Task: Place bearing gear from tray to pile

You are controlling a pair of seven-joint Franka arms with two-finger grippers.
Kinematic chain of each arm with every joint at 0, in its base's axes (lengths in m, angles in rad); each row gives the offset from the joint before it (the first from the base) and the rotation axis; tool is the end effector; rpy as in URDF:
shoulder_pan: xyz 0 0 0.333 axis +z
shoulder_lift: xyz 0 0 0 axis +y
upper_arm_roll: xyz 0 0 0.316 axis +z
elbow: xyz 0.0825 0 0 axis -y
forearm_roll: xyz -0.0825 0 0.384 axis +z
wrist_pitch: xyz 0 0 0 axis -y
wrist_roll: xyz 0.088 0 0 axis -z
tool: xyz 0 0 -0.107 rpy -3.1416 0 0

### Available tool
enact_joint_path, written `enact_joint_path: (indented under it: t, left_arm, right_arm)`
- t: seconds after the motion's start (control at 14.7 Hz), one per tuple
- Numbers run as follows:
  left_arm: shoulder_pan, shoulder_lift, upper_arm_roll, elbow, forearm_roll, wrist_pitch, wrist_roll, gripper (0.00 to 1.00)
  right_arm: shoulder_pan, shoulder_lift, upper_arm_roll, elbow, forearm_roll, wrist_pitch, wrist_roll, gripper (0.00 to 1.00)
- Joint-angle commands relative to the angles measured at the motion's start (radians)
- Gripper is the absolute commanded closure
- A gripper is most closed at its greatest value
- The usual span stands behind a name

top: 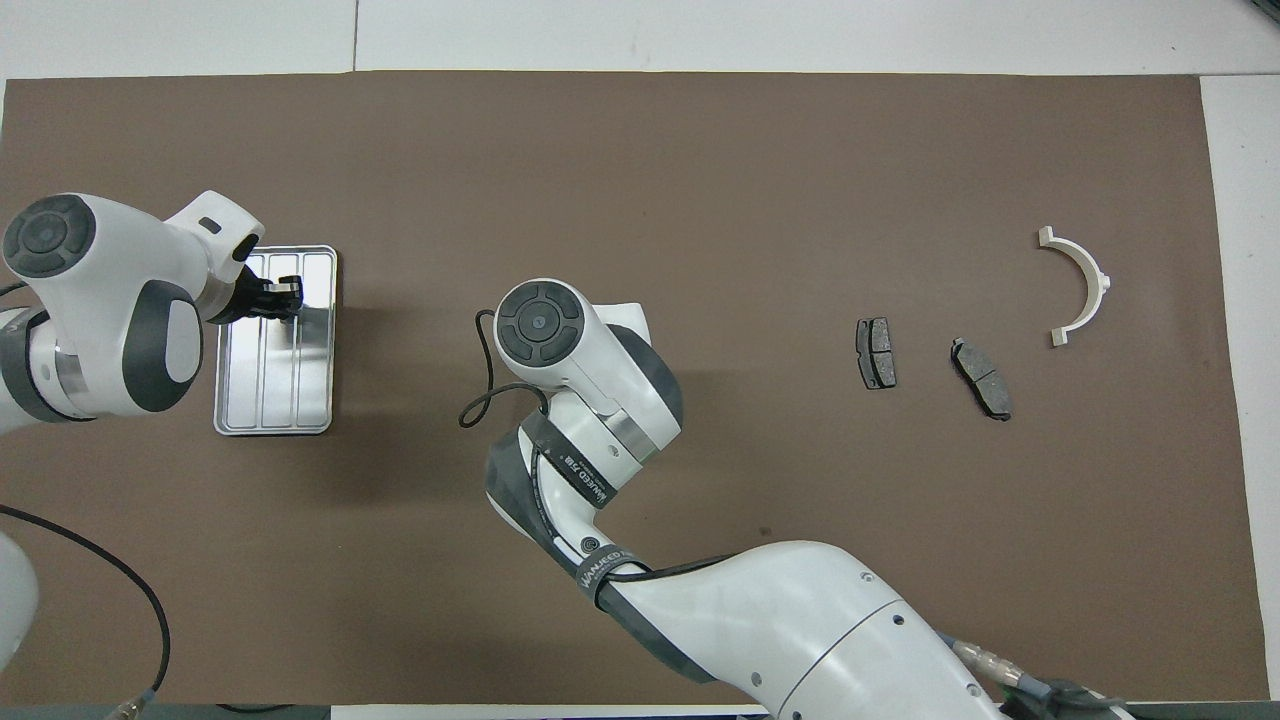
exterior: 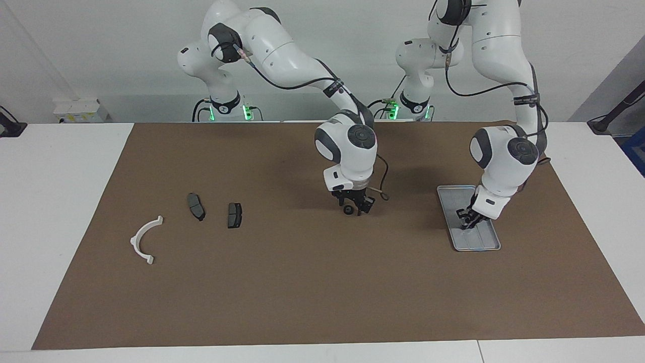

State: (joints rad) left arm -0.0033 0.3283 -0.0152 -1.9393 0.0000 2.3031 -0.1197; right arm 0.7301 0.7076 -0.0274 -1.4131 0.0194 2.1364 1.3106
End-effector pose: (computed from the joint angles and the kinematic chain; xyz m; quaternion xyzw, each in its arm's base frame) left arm 0.6191 -0.0110 0.3186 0.9985 0.0510 0.0176 0.0037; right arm 0.5527 0.4743 0.2837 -0.9536 0.3010 -0.0048 0.0064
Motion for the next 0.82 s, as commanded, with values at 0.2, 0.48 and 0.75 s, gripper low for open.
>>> enact_joint_path:
  t: [0.2, 0.48, 0.75]
  left_arm:
    - [0.011, -0.046, -0.006, 0.109, -0.06, -0.183, -0.014, 0.88]
    - [-0.003, -0.063, -0.006, 0.109, -0.06, -0.197, -0.066, 0.88]
    - [-0.003, -0.063, -0.006, 0.108, -0.06, -0.195, -0.07, 0.88]
  right_arm:
    - [-0.011, 0.012, 0.001, -0.012, -0.01, 0.025, 0.021, 0.36]
    - [-0.014, 0.013, 0.001, -0.012, -0.018, 0.042, 0.021, 0.55]
    - [-0.017, 0.013, 0.001, -0.014, -0.018, 0.051, 0.016, 1.0]
